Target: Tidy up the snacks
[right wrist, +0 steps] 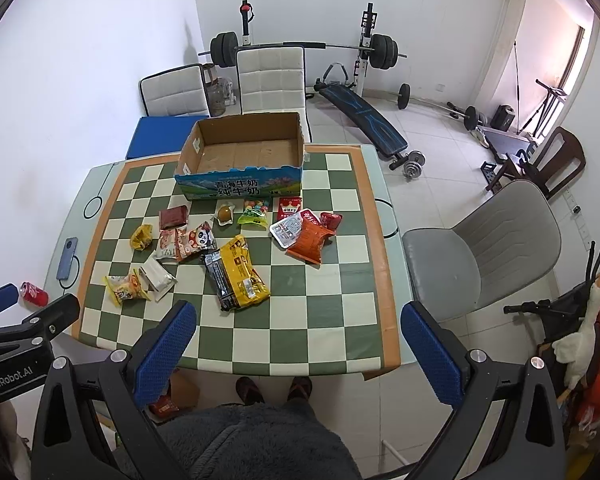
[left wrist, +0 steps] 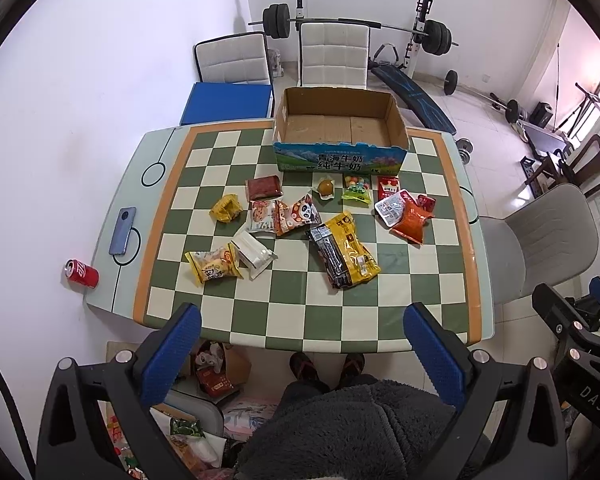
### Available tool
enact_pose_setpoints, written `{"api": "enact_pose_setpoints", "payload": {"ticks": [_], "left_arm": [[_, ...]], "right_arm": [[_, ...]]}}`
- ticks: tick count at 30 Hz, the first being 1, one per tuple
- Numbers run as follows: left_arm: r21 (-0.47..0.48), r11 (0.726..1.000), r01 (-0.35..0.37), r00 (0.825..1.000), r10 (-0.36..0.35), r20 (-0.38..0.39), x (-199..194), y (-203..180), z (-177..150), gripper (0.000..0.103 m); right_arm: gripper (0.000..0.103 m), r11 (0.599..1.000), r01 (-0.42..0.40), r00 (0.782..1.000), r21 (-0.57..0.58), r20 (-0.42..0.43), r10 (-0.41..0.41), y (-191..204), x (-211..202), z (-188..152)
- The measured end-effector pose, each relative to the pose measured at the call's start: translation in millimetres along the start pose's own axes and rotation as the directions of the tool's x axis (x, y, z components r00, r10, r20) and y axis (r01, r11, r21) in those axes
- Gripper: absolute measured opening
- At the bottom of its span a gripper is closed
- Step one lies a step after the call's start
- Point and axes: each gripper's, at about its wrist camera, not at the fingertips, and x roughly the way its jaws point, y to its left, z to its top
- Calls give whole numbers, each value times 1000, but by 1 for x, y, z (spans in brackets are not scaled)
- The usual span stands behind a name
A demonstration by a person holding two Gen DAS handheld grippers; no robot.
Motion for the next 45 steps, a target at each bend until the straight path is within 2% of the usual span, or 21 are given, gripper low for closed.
{"api": "enact_pose_setpoints", "payload": {"ticks": [45], "left_arm": [[11, 1000, 7, 1000, -7, 6, 1, -9, -2, 103]], "right_arm": [[103, 1000, -22, 1000, 12, -5, 22, 0, -3, 0]]}}
